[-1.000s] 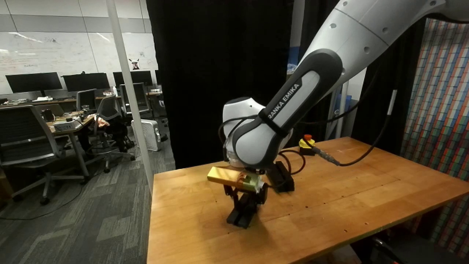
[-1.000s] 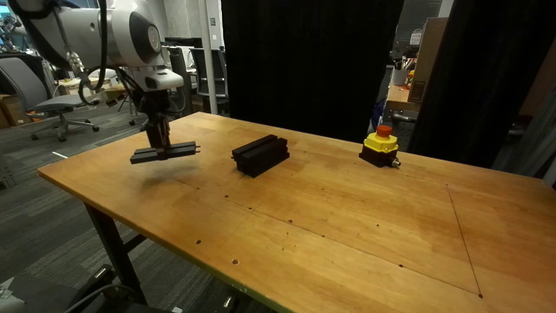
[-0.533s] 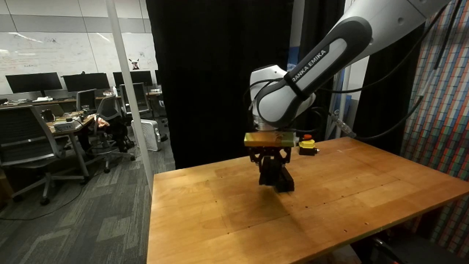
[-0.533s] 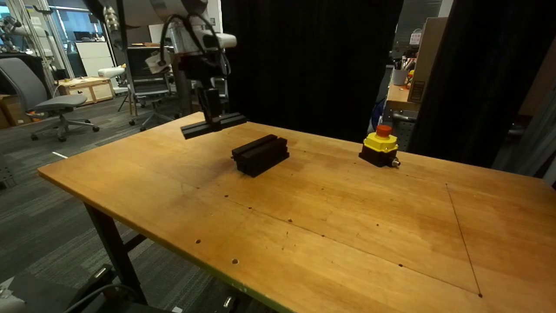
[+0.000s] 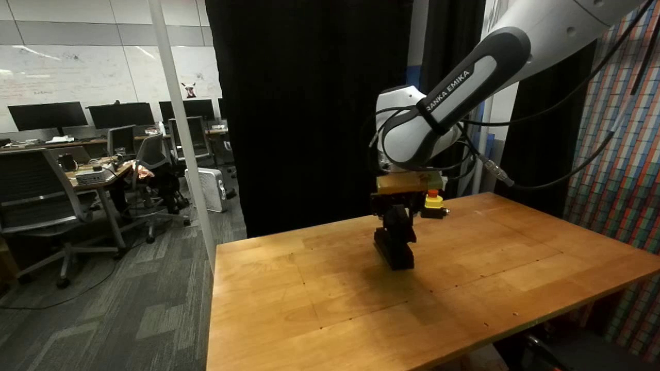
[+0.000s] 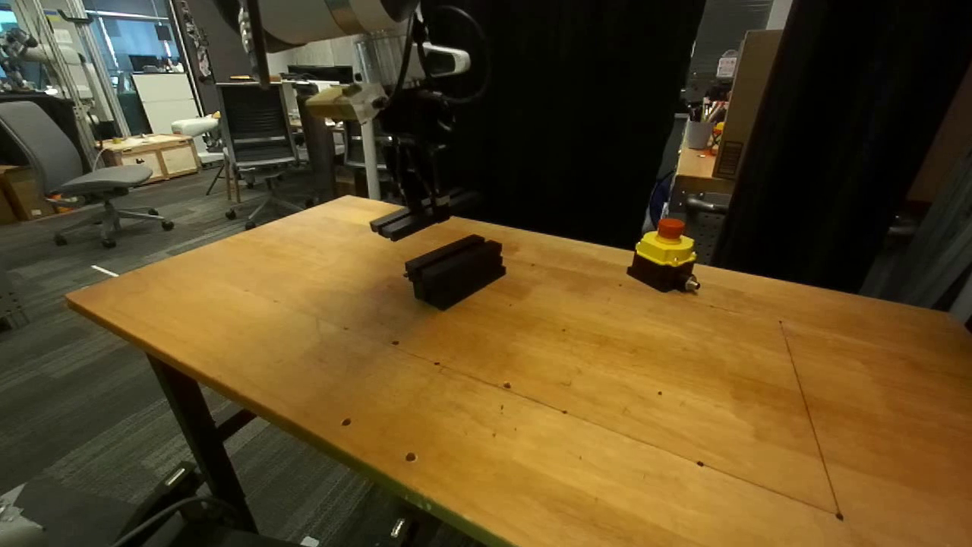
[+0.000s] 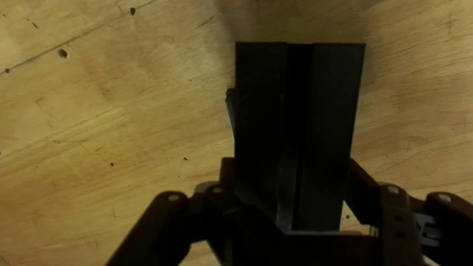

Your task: Stack up the black pads

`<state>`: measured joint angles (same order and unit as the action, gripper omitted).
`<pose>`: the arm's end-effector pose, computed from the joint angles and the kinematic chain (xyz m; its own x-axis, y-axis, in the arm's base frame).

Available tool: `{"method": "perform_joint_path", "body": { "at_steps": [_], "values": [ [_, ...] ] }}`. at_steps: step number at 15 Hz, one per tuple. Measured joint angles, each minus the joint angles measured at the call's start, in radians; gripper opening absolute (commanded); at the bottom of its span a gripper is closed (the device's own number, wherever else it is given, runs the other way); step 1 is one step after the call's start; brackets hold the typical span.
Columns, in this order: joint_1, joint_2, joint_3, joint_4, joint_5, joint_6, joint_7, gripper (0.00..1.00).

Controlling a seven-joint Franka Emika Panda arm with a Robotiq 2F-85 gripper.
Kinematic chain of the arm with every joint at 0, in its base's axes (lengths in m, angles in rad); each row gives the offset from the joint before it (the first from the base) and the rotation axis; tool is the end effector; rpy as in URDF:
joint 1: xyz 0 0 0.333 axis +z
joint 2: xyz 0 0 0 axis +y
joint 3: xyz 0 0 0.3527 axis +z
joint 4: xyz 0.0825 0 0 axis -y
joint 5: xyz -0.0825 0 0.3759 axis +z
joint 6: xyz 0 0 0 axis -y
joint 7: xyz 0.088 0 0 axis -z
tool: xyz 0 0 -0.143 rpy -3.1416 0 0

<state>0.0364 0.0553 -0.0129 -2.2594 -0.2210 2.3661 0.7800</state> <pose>0.5302 0.0043 0.3491 0.8193 -0.5557 0.1413 -0.5695 -0.8173 0.0881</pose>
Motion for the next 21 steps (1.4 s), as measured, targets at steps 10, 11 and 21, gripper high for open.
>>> {"method": "perform_joint_path", "body": {
  "at_steps": [10, 11, 21],
  "values": [
    [-0.011, 0.063, -0.005, 0.008, 0.004, 0.096, -0.219, 0.46],
    [-0.012, 0.073, -0.008, 0.012, 0.007, 0.102, -0.237, 0.46],
    [-0.030, 0.157, -0.037, 0.061, 0.074, 0.132, -0.388, 0.46]
  ]
}}
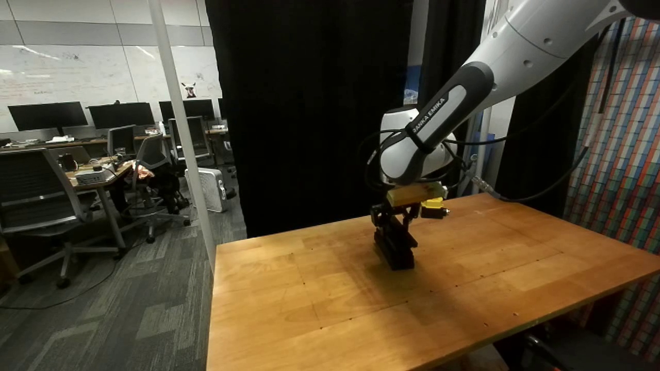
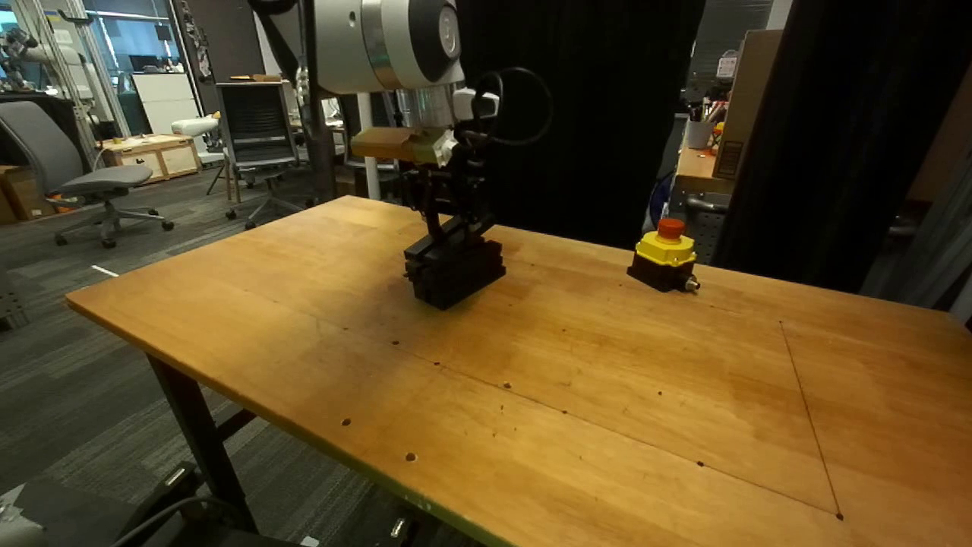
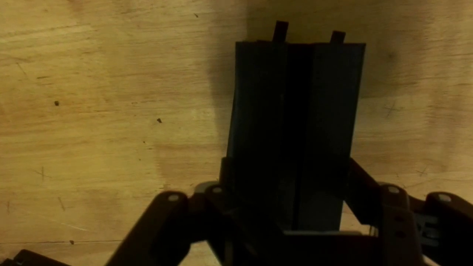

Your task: Stack up the black pads

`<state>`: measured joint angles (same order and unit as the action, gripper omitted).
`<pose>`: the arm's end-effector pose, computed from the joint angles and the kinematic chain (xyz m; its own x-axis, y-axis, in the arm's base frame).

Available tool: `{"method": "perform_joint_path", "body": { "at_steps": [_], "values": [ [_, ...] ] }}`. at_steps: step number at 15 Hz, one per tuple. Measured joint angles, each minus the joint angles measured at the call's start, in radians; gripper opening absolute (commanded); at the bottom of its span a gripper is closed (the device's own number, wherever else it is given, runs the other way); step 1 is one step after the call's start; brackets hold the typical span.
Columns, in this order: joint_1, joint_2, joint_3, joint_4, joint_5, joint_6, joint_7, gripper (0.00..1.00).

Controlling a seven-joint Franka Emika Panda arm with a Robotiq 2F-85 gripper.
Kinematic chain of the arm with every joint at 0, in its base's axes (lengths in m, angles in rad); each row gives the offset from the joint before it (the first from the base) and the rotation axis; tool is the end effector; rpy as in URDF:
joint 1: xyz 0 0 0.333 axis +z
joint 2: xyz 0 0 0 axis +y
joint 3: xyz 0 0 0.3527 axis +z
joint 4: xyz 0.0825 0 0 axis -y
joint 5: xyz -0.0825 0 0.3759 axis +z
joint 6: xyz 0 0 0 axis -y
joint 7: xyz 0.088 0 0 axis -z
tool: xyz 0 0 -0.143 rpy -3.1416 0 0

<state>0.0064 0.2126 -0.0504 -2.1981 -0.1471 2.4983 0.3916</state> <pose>0.5671 -0.0269 0.3011 0.9441 -0.3087 0.1160 -0.3177 -0.9456 0.0694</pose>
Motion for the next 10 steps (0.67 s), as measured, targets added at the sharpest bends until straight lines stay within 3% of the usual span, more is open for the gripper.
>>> {"method": "perform_joint_path", "body": {
  "at_steps": [10],
  "values": [
    [-0.022, 0.040, -0.007, 0.032, 0.079, 0.001, -0.088, 0.46]
  ]
}}
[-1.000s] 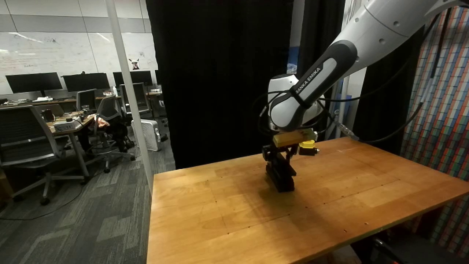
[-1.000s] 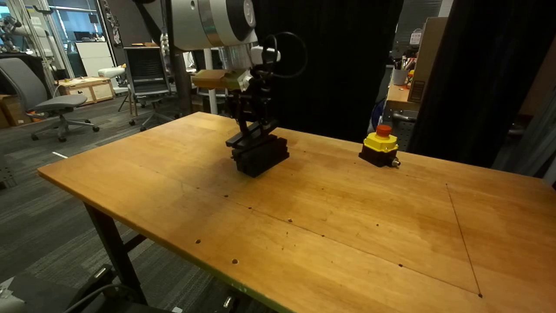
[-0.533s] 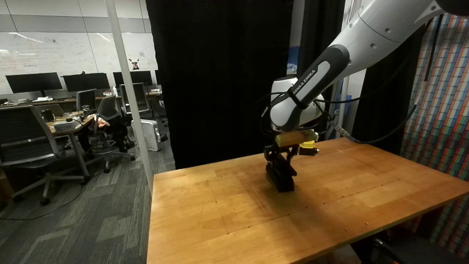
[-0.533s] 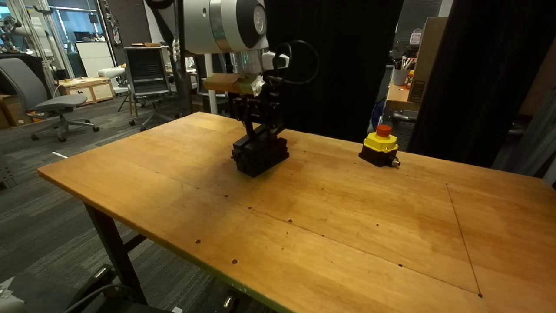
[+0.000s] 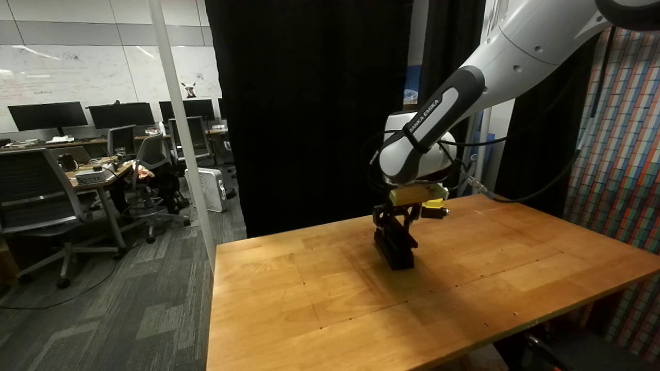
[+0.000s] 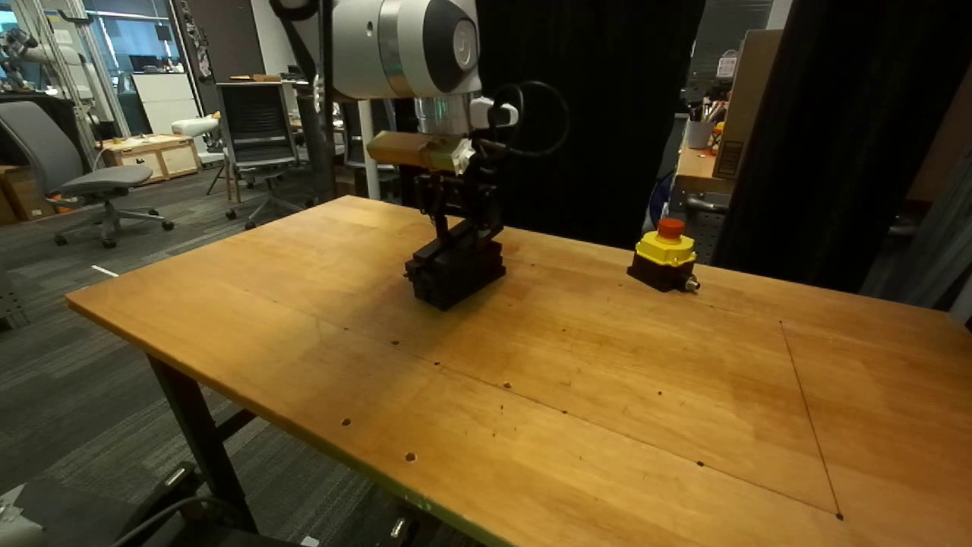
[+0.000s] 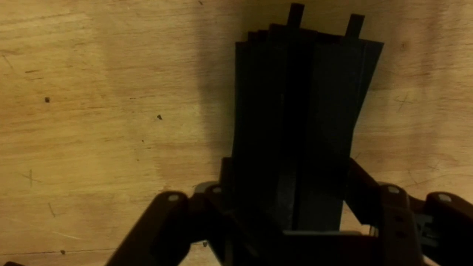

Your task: Stack up the black pads

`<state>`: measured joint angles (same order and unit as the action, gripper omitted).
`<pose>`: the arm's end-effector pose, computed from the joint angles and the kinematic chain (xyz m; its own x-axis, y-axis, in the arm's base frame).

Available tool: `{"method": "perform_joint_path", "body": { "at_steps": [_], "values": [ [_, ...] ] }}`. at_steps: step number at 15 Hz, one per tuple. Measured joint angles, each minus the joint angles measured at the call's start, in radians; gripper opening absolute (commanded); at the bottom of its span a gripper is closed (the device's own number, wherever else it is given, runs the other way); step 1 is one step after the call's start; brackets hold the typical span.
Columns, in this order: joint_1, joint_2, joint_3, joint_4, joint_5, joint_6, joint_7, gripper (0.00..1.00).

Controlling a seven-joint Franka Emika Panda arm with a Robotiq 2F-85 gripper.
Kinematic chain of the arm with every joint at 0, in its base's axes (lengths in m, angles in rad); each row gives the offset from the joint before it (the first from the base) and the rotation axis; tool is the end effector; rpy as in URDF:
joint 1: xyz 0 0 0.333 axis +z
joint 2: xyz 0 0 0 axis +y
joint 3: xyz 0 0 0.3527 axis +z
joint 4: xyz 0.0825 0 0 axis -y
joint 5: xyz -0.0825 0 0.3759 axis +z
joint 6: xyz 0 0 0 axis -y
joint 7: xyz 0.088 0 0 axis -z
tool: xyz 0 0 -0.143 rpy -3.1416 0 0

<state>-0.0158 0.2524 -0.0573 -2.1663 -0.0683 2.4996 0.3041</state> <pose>0.5762 -0.0428 0.2915 0.9450 -0.3134 0.0933 -0.3175 -0.9477 0.0330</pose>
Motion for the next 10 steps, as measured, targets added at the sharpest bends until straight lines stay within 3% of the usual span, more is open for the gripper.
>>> {"method": "perform_joint_path", "body": {
  "at_steps": [10],
  "values": [
    [-0.001, 0.027, 0.000, 0.024, 0.020, 0.000, -0.013, 0.46]
  ]
}}
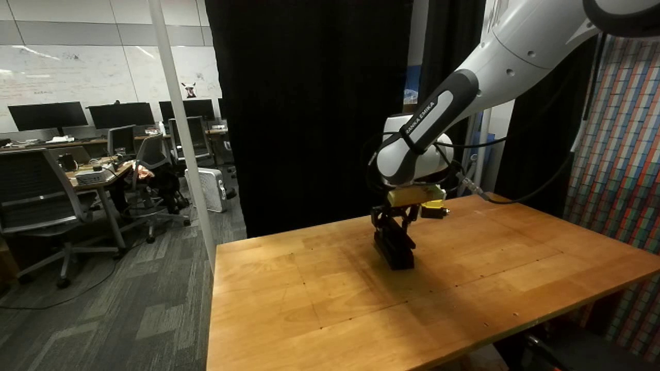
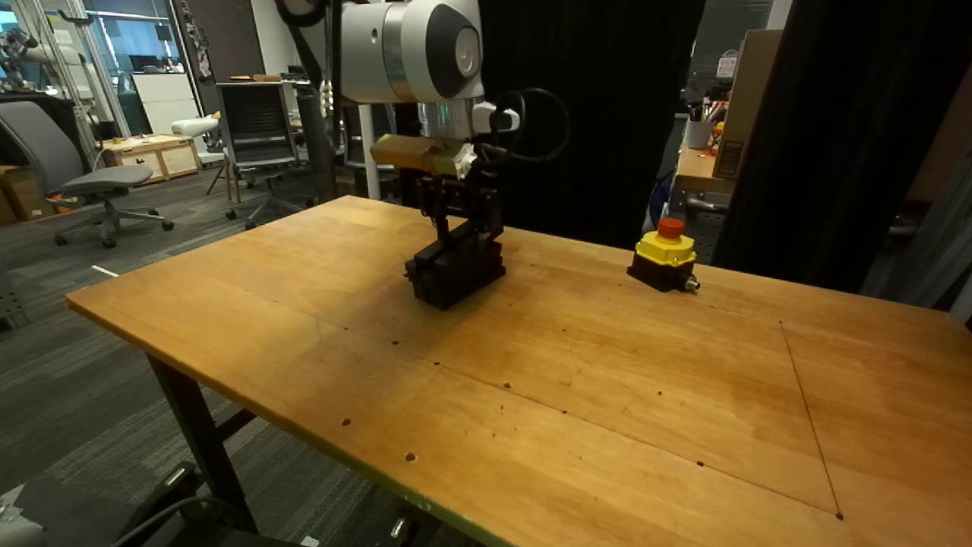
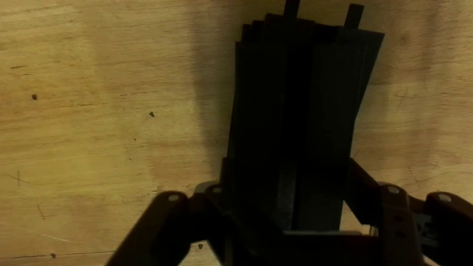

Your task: Stack up the black pads

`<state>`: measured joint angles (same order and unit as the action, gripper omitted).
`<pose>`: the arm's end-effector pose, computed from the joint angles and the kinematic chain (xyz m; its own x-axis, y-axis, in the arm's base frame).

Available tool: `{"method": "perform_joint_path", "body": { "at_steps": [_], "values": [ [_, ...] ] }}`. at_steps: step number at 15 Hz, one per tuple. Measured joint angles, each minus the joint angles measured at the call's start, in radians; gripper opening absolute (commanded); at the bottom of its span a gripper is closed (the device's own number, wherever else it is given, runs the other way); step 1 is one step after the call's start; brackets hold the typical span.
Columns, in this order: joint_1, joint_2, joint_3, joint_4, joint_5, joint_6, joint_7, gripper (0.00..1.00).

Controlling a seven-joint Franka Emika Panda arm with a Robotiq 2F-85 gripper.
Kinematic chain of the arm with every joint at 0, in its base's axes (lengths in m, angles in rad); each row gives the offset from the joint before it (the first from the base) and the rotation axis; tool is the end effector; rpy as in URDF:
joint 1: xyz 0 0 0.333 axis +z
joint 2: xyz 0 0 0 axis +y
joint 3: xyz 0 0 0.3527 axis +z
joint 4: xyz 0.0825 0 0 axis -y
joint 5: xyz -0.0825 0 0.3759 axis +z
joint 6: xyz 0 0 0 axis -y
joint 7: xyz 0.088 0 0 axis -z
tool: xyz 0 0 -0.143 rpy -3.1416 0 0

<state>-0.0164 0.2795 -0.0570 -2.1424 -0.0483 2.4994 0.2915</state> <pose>0.5837 -0.0431 0.2855 0.9445 -0.3167 0.0870 -0.3197 -0.9472 0.0235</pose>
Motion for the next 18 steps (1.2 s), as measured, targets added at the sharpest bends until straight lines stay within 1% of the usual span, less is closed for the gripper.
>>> {"method": "perform_joint_path", "body": {
  "at_steps": [11, 18],
  "values": [
    [0.003, 0.001, 0.002, 0.002, 0.004, -0.013, 0.000, 0.46],
    [0.003, 0.001, 0.004, 0.002, 0.034, -0.033, 0.000, 0.46]
  ]
}}
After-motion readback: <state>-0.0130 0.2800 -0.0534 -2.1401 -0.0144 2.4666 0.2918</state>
